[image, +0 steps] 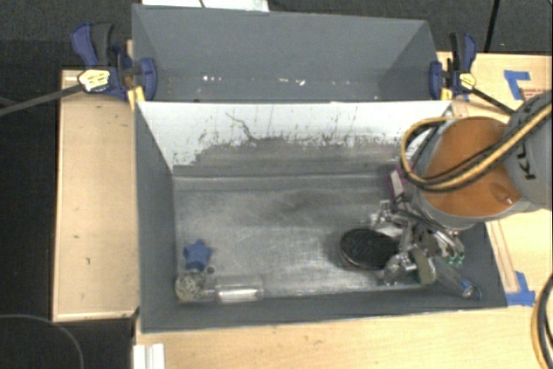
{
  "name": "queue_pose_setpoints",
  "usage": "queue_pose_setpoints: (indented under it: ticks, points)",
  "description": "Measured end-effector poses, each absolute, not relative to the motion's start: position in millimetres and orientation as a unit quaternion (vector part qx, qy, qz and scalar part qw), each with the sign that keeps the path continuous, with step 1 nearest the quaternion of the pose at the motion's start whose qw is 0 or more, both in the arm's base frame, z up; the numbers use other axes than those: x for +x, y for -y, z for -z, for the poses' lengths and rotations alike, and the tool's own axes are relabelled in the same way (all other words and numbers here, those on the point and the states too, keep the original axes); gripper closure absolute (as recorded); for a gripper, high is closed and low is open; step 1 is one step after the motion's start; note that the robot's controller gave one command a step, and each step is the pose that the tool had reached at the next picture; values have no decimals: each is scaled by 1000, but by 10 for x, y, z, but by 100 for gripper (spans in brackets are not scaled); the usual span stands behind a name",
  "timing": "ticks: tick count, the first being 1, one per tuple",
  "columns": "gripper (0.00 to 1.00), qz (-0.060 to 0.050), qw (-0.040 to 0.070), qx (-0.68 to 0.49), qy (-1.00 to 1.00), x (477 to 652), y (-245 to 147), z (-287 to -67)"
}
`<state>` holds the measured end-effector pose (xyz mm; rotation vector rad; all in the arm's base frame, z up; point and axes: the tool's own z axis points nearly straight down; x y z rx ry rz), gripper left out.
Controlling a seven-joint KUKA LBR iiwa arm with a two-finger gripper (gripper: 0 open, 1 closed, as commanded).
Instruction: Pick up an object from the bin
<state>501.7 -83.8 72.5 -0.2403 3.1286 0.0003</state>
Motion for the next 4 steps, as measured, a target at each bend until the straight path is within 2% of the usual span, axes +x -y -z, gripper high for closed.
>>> queue_pose_setpoints:
  ticks: [1, 2, 3, 4]
  points:
    - [100, 1, 4, -77, -997, 5032, 843, -737]
    - [100, 1, 3, -78, -997, 5044, 843, -1132]
    - [100, 1, 3, -77, -997, 5057, 844, -1691]
    - [100, 0, 2, -76, -997, 5066, 843, -1801]
